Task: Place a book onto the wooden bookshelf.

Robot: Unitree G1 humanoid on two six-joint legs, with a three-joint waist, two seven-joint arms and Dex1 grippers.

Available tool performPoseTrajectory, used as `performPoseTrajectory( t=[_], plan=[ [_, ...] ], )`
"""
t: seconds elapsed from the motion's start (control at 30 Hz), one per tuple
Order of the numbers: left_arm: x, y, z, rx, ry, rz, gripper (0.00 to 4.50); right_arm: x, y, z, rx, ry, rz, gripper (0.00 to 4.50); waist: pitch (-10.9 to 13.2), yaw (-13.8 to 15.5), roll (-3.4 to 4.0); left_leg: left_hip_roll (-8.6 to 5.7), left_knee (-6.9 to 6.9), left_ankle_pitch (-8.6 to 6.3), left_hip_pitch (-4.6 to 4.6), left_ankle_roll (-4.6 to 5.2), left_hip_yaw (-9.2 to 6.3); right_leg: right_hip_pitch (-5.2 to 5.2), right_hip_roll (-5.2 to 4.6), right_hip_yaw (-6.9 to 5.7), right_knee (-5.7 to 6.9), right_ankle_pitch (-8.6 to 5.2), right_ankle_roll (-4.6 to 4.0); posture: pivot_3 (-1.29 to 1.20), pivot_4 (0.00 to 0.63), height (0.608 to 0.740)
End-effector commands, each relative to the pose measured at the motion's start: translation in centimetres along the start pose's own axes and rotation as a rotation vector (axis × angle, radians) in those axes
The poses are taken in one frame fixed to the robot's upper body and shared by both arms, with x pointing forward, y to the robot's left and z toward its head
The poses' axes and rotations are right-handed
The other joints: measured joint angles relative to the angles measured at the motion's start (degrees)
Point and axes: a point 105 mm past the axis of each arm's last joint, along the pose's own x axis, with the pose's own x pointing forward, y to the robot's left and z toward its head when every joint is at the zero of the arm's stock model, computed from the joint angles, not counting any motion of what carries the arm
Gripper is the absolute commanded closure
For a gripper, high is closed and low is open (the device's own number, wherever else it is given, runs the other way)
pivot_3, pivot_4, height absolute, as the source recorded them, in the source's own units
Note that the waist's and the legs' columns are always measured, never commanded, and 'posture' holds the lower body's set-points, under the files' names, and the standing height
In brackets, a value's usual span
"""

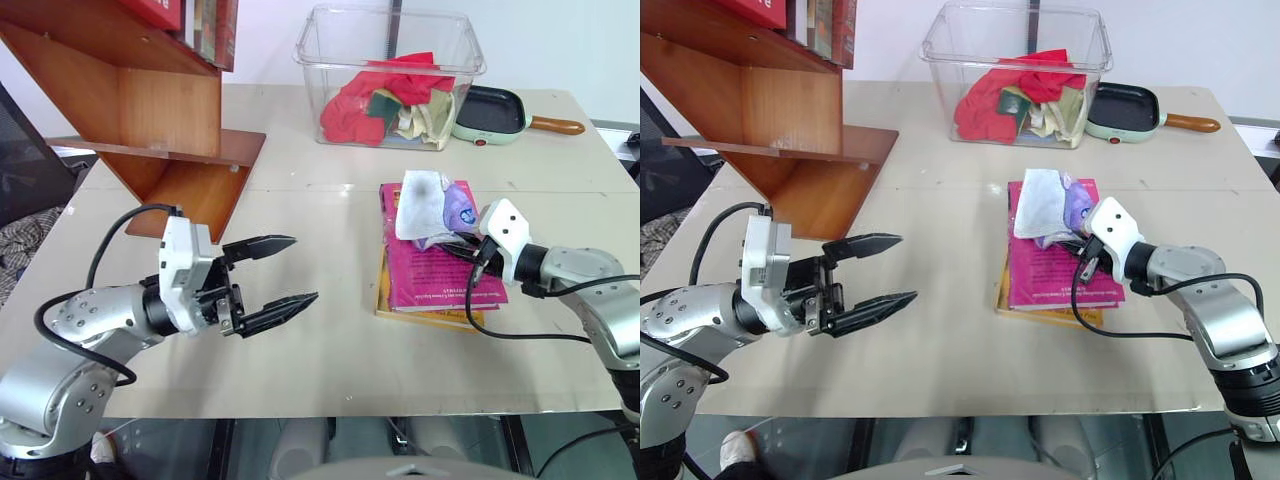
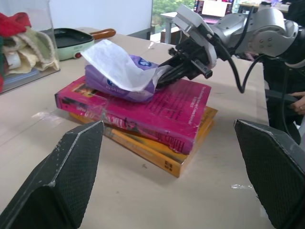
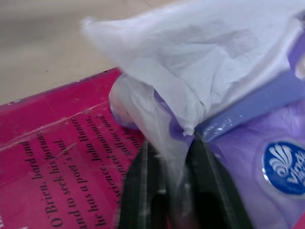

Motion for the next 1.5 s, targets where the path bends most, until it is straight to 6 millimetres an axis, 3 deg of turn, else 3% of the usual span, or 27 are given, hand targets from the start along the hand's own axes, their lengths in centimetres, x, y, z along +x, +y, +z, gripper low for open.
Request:
performPoseTrajectory(
  t=[0.03, 0.13, 0.27, 0.37, 0.47, 0.53, 0.63, 0.77, 0.8, 0.9, 1.0, 1.2, 1.33, 1.5],
  plan=[
    [0.7, -1.0, 1.3, 0.049, -0.052, -0.08, 0.0, -2.6, -3.6, 2.5, -0.024, -0.084, -0.161, 4.47, 0.0, 0.1, 0.02, -0.01, 0.0, 0.0, -0.01, 0.0, 0.0, 0.0, 0.0, 0.0, 0.0, 0.01, 0.01, 0.0, 0.15, 0.74],
    [1.3, -1.1, 2.0, 0.054, -0.091, -0.114, 0.0, -5.9, -7.1, 2.3, -0.021, -0.056, -0.337, 4.47, 0.0, 0.5, 0.04, -0.06, 0.01, 0.0, -0.06, 0.0, 0.01, -0.01, -0.04, -0.01, -0.01, 0.03, 0.05, 0.0, 0.15, 0.74],
    [2.6, -1.4, 3.0, 0.071, -0.146, -0.16, 0.0, -10.6, -10.3, -1.2, -0.005, 0.127, -0.551, 4.47, 0.0, 0.9, 0.04, -0.09, 0.0, 0.0, -0.1, 0.0, 0.11, 0.0, -0.04, -0.06, -0.05, 0.03, 0.05, 0.0, 0.15, 0.74],
    [3.7, -1.4, 3.7, 0.078, -0.197, -0.182, 0.0, -11.7, -11.3, -4.4, 0.063, 0.23, -0.612, 4.47, 0.0, 1.0, 0.02, -0.08, -0.02, 0.0, -0.09, 0.0, 0.14, 0.01, -0.01, -0.1, -0.04, 0.03, 0.04, 0.0, 0.15, 0.74],
    [4.5, -1.6, 4.1, 0.084, -0.232, -0.222, 0.0, -11.0, -11.2, -7.4, 0.111, 0.289, -0.582, 4.47, 0.0, 0.2, 0.05, -0.08, -0.02, 0.0, -0.03, 0.01, 0.32, 0.01, -0.01, 0.07, -0.02, 0.04, 0.04, 0.0, 0.15, 0.74],
    [4.9, -1.6, 4.3, 0.085, -0.248, -0.242, 0.0, -10.8, -11.2, -8.9, 0.146, 0.314, -0.57, 3.77, 0.0, -0.5, 0.05, -0.07, -0.02, 0.0, 0.02, 0.01, 0.39, 0.02, 0.02, 0.15, -0.01, 0.04, 0.05, 0.0, 0.15, 0.74],
    [5.1, -1.5, 4.3, 0.082, -0.253, -0.251, 0.0, -11.4, -11.3, -9.1, 0.134, 0.333, -0.564, 2.61, 0.0, -0.4, 0.11, -0.06, -0.02, 0.01, 0.08, 0.01, 0.45, 0.03, 0.07, 0.25, 0.04, 0.05, 0.05, 0.0, 0.15, 0.74],
    [5.0, -1.2, 3.6, 0.06, -0.242, -0.236, 0.0, -12.9, -10.3, -6.4, 0.13, 0.301, -0.497, 0.57, 0.0, -0.1, 0.2, -0.05, -0.02, 0.0, 0.03, 0.01, 0.4, 0.0, 0.08, 0.22, 0.03, 0.04, 0.06, 0.0, 0.15, 0.74],
    [4.8, -0.9, 2.9, 0.054, -0.218, -0.215, 0.0, -12.9, -9.9, -4.5, 0.168, 0.244, -0.463, 0.27, 0.0, 0.0, 0.17, -0.05, -0.02, 0.0, 0.01, 0.01, 0.39, 0.0, 0.07, 0.21, 0.02, 0.04, 0.06, 0.0, 0.15, 0.74],
    [4.0, -0.1, 0.7, 0.044, -0.14, -0.164, 0.0, -11.9, -8.8, -0.9, 0.186, 0.147, -0.379, 0.27, 0.1, -0.5, 0.21, -0.02, -0.03, 0.0, 0.06, 0.02, 0.27, 0.0, 0.08, 0.33, 0.0, 0.04, 0.07, 0.0, 0.15, 0.74],
    [3.5, 0.4, -0.1, 0.036, -0.12, -0.126, 0.0, -9.9, -8.3, -0.5, 0.2, 0.135, -0.346, 1.45, 0.1, -0.4, 0.13, 0.04, -0.04, -0.01, 0.12, 0.02, 0.27, 0.0, 0.2, 0.35, 0.01, 0.04, 0.07, 0.0, 0.15, 0.74],
    [1.8, 1.1, -0.7, 0.033, -0.068, -0.031, 0.0, -5.9, -6.8, -2.7, 0.213, 0.203, -0.293, 4.41, 0.0, 0.1, 0.02, 0.02, 0.02, 0.0, 0.01, 0.02, 0.37, 0.0, 0.11, 0.18, 0.01, -0.06, -0.11, 0.0, 0.15, 0.74],
    [1.1, 0.5, -1.2, 0.025, -0.04, 0.005, 0.0, -4.7, -6.5, -3.5, 0.211, 0.232, -0.266, 4.47, 0.0, 0.0, 0.05, 0.01, 0.01, -0.02, -0.09, 0.04, 0.22, -0.11, -0.01, 0.25, -0.02, 0.04, 0.07, 0.0, 0.15, 0.74],
    [0.6, 0.3, -1.8, 0.021, -0.008, 0.058, 0.0, -3.5, -5.6, -2.8, 0.207, 0.207, -0.198, 4.47, 0.0, 0.0, 0.06, 0.01, -0.02, -0.04, -0.09, 0.07, 0.11, -0.11, -0.01, 0.19, -0.06, 0.03, 0.07, 0.0, 0.15, 0.74]
  ],
)
